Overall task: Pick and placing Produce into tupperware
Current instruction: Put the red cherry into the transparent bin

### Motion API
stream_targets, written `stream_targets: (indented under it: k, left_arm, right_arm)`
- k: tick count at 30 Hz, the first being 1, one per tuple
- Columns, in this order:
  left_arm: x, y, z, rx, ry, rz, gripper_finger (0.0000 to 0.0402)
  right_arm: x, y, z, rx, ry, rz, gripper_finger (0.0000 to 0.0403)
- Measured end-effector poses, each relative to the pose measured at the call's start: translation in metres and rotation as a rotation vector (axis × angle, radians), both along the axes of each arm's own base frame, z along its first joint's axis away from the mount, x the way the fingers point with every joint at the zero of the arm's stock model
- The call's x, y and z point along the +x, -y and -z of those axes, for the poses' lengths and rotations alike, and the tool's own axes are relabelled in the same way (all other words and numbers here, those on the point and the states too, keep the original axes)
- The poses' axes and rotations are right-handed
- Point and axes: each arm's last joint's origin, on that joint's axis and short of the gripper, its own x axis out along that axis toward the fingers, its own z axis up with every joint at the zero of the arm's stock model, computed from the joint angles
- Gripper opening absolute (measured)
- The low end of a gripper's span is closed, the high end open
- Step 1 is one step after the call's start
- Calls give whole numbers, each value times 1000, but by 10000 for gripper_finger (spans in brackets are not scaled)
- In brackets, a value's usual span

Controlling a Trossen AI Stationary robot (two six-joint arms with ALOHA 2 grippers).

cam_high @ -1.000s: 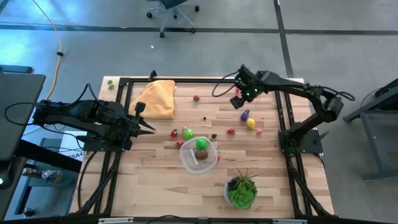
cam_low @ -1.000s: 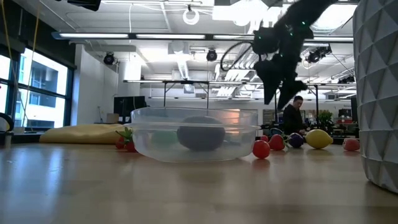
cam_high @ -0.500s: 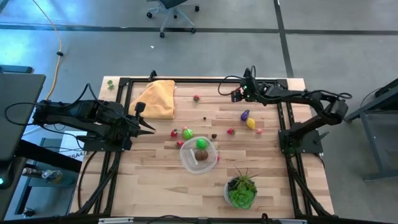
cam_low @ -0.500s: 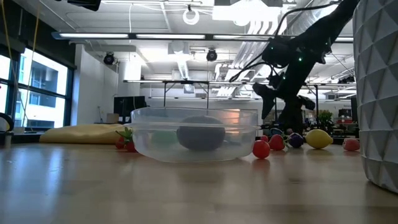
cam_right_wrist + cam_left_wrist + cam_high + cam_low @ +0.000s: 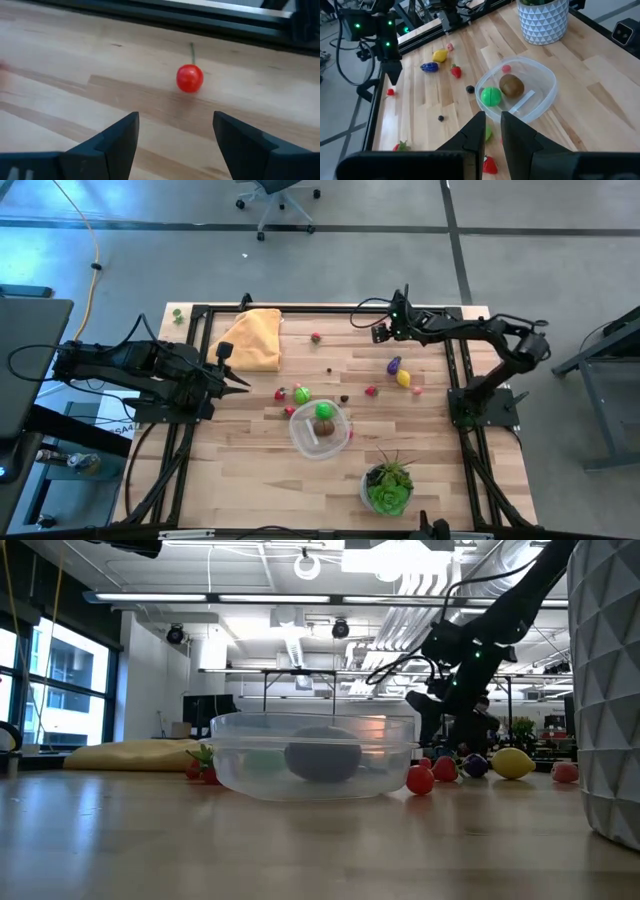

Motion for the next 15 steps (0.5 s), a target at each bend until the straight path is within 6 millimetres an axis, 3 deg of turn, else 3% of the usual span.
stream_targets:
  k: [15]
  left_arm:
    - [0, 0, 0, 0, 0, 0, 51]
  right_arm:
    - [-11, 27, 18, 7, 15, -91, 245]
